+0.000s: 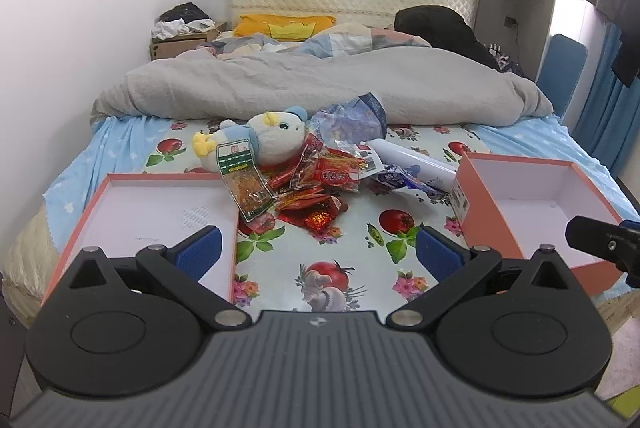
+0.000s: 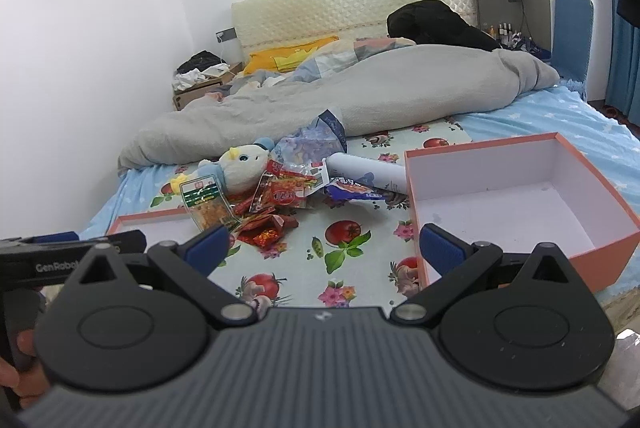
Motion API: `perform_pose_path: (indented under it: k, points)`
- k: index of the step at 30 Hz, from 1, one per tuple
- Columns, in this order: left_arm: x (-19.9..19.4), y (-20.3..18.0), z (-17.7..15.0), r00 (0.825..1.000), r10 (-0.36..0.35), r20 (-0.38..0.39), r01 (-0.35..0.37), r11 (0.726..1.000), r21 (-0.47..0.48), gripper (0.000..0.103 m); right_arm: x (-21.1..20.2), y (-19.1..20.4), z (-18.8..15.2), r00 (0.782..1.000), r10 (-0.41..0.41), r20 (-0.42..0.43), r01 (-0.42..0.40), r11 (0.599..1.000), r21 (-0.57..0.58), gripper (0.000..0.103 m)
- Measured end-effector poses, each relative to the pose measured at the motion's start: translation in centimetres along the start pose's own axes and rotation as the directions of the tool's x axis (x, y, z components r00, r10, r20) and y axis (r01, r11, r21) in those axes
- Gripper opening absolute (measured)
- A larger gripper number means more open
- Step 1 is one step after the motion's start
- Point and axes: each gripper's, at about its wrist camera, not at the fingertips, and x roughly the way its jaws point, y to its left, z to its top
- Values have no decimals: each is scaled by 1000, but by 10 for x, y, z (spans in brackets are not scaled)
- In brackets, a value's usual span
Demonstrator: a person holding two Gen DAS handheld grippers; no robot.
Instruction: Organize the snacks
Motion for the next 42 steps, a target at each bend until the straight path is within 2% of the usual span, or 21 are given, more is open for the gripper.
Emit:
perform_pose_path:
  k: [42]
  points:
    - [3,8,-1,1000,-15,-27,15,1000,-1,103,4,-2,-5,1000,-20,-12,20,1000,2,103]
